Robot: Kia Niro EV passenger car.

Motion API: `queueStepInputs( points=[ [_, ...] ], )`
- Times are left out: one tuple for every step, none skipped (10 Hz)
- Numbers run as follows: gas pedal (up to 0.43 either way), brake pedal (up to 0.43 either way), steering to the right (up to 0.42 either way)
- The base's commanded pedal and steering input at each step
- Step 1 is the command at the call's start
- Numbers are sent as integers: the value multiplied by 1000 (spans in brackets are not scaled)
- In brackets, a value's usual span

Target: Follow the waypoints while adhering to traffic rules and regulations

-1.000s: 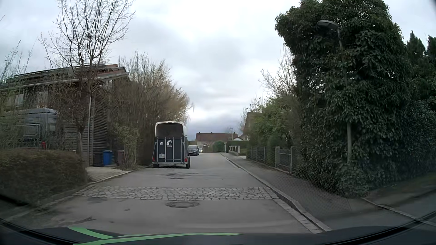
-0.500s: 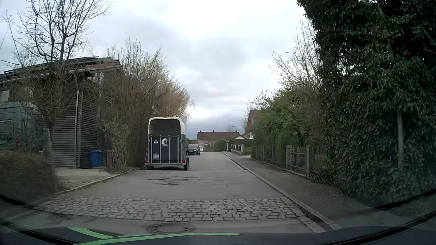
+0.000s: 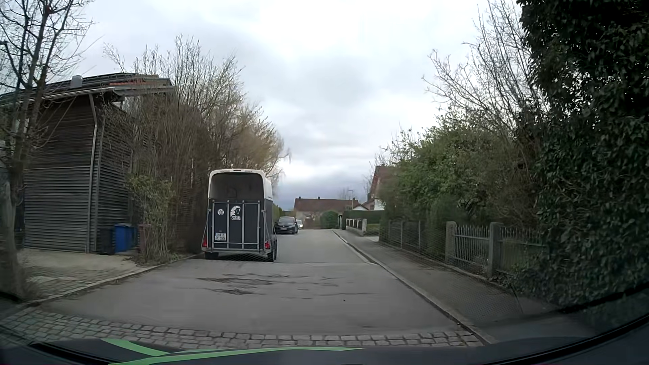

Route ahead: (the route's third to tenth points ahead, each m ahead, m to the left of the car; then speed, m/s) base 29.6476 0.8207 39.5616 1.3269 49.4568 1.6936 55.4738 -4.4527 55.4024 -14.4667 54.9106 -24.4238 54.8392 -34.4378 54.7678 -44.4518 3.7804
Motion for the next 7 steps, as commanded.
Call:
queueStepInputs(
  points=[
    [0, 0, -4],
    [0, 0, -3],
    [0, 0, 0],
    [0, 0, 6],
    [0, 0, 16],
    [0, 0, 19],
    [0, 0, 16]
  ],
)
